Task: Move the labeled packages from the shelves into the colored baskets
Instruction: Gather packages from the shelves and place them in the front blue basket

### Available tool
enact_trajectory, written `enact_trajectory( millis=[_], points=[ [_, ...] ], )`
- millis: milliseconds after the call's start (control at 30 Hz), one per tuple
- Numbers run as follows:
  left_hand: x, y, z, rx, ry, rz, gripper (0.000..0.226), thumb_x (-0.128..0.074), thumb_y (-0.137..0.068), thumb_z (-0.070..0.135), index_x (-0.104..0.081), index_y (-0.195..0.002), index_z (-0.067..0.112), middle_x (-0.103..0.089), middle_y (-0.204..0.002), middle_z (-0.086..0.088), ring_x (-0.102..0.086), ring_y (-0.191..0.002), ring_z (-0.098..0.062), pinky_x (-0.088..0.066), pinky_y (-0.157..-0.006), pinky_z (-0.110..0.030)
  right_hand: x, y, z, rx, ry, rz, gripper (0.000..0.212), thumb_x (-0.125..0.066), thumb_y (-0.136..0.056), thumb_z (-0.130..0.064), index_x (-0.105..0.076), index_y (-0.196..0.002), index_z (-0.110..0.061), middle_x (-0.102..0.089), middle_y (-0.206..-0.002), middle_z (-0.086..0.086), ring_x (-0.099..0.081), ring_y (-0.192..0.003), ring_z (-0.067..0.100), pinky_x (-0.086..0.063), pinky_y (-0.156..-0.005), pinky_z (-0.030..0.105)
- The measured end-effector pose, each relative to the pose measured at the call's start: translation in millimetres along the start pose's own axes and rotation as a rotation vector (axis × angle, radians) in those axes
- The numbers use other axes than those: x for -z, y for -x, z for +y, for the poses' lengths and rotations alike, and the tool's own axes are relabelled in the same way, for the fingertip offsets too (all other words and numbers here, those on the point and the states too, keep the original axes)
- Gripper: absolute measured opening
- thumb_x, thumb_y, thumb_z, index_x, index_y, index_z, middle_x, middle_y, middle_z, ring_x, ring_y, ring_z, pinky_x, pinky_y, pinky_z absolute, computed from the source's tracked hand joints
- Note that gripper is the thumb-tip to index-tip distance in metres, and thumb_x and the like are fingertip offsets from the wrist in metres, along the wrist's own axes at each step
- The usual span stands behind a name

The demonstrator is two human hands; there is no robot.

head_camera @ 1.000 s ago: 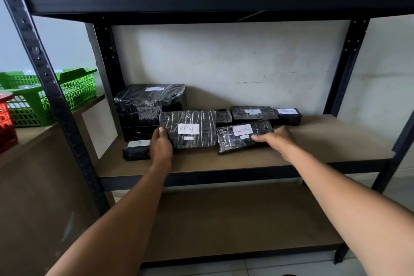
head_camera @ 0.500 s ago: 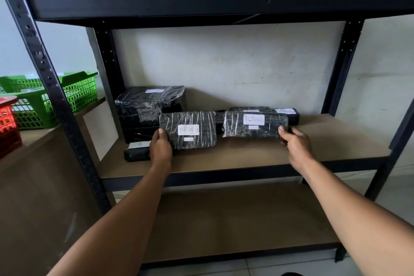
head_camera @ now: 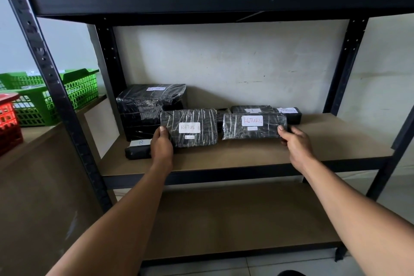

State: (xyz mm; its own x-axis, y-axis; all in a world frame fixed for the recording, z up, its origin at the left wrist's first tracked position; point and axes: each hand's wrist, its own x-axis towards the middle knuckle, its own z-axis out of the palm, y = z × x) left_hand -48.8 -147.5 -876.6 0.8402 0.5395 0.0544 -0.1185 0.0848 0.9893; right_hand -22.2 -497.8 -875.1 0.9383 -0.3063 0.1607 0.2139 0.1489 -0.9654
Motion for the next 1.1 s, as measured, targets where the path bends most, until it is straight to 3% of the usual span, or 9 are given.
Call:
enact_trajectory(
  millis=[233, 433, 500, 567, 667, 767, 900, 1000, 1100],
  points=[
    [-1.4, 1.7, 1.8, -0.01, 0.004, 0.006, 0.039, -0.035, -0.108, 0.038, -0.063, -0.129, 0.021, -0.065, -0.126, 0.001, -0.058, -0.116, -0.019, -0.043, -0.107, -0.039, -1.9, 6.9, -7.0, -0.016, 0.027, 0.006, 0.008, -0.068, -0.093, -0.014, -0.069, -0.096, -0.021, -0.068, -0.088, -0.01, -0.058, -0.079, 0.002, -0.041, -0.07, 0.019],
    [-9.1, 7.1, 10.2, -0.029, -0.009, 0.044, 0.033, -0.037, -0.108, 0.034, -0.064, -0.09, 0.033, -0.065, -0.1, 0.01, -0.059, -0.099, -0.013, -0.043, -0.085, -0.028, -4.8, 0.1, -9.8, -0.073, 0.04, 0.051, 0.005, -0.068, -0.093, -0.016, -0.071, -0.09, -0.018, -0.068, -0.079, -0.012, -0.058, -0.077, 0.005, -0.041, -0.071, 0.021],
    [-13.2, 12.4, 20.8, 0.015, -0.015, 0.052, 0.028, -0.037, -0.109, 0.033, -0.064, -0.103, 0.027, -0.063, -0.101, 0.009, -0.057, -0.099, -0.013, -0.04, -0.085, -0.026, -6.9, -1.0, -17.5, -0.146, 0.07, 0.111, 0.005, -0.07, -0.091, -0.019, -0.071, -0.086, -0.018, -0.067, -0.068, -0.015, -0.055, -0.067, 0.008, -0.04, -0.064, 0.023],
    [-13.8, 18.3, 35.3, 0.057, -0.03, 0.072, 0.033, -0.038, -0.109, 0.033, -0.065, -0.121, 0.016, -0.065, -0.114, 0.001, -0.058, -0.108, -0.017, -0.038, -0.089, -0.026, -5.2, 2.9, -29.3, -0.302, 0.041, 0.148, 0.005, -0.067, -0.093, -0.019, -0.068, -0.088, -0.019, -0.068, -0.078, -0.007, -0.056, -0.06, 0.011, -0.046, -0.057, 0.024],
    [-10.9, 28.9, 74.1, 0.095, -0.115, 0.092, 0.039, -0.038, -0.109, 0.03, -0.063, -0.13, 0.008, -0.066, -0.123, -0.007, -0.058, -0.111, -0.022, -0.039, -0.088, -0.026, -0.6, 18.3, -63.2, -0.533, -0.114, 0.195, 0.005, -0.058, -0.099, -0.014, -0.061, -0.095, -0.014, -0.061, -0.093, 0.007, -0.056, -0.067, 0.021, -0.056, -0.05, 0.025],
    [-0.9, 47.5, 124.2, 0.123, -0.213, 0.078, 0.042, -0.039, -0.108, 0.032, -0.06, -0.133, 0.007, -0.065, -0.13, -0.009, -0.058, -0.121, -0.027, -0.044, -0.098, -0.032, -5.8, 41.3, -114.4, -0.654, -0.137, 0.255, 0.007, -0.054, -0.101, -0.014, -0.057, -0.095, -0.011, -0.055, -0.084, 0.01, -0.051, -0.066, 0.022, -0.05, -0.038, 0.021],
    [28.4, 69.9, 211.4, 0.188, -0.322, 0.104, 0.044, -0.04, -0.107, 0.033, -0.056, -0.14, 0.008, -0.059, -0.139, -0.005, -0.051, -0.132, -0.026, -0.036, -0.114, -0.035, -27.4, 71.4, -195.8, -0.783, -0.082, 0.241, 0.012, -0.054, -0.102, -0.018, -0.055, -0.107, -0.008, -0.056, -0.073, 0.014, -0.05, -0.064, 0.025, -0.049, -0.04, 0.027],
    [59.3, 91.4, 277.9, 0.221, -0.396, 0.075, 0.043, -0.042, -0.105, 0.037, -0.061, -0.135, 0.011, -0.063, -0.135, -0.003, -0.056, -0.126, -0.023, -0.04, -0.111, -0.038, -54.3, 96.2, -260.8, -0.864, -0.075, 0.205, 0.022, -0.053, -0.102, -0.023, -0.053, -0.116, -0.006, -0.062, -0.049, 0.015, -0.055, -0.059, 0.029, -0.048, -0.034, 0.023],
    [91.4, 114.6, 336.9, 0.228, -0.444, 0.054, 0.036, -0.041, -0.105, 0.033, -0.067, -0.116, 0.011, -0.071, -0.118, -0.005, -0.063, -0.111, -0.023, -0.046, -0.098, -0.036, -88.2, 122.7, -319.4, -0.889, -0.063, 0.174, 0.019, -0.056, -0.101, -0.022, -0.056, -0.107, -0.004, -0.059, -0.042, 0.014, -0.057, -0.033, 0.024, -0.047, -0.03, 0.026]
  ],
)
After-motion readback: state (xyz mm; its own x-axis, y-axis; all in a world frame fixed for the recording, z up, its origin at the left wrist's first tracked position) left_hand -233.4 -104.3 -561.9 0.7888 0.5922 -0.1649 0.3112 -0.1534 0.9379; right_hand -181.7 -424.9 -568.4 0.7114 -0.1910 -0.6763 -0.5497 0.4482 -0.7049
